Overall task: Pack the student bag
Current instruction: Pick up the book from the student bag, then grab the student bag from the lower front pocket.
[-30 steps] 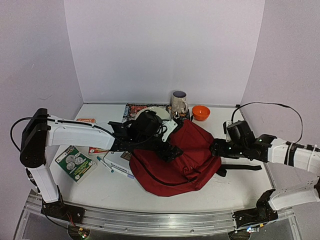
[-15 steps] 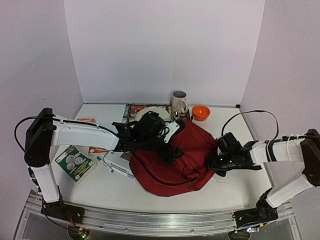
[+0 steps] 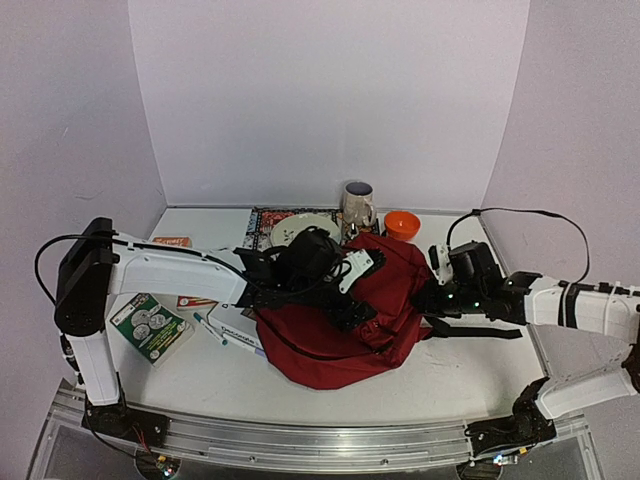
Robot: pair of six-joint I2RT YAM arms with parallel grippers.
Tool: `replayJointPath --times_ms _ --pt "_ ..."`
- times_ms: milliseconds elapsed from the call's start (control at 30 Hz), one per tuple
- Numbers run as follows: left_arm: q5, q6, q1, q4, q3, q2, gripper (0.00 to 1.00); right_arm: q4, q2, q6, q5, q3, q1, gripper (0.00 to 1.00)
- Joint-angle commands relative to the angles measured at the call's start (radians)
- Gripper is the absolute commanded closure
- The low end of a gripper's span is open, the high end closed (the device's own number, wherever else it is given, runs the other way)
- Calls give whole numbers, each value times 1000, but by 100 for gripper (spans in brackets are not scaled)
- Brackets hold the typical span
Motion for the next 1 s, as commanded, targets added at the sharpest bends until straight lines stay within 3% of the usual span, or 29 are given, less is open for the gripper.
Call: replayJointPath --times_ms 0,500,967 --pt "13 57 -21 10 67 19 19 43 -64 -16 -85 62 6 100" --pt "3 344 -108 11 80 67 45 43 -75 -25 -134 92 26 100" --pt "-144 450 -116 14 117 137 70 34 -65 -36 -137 125 75 100"
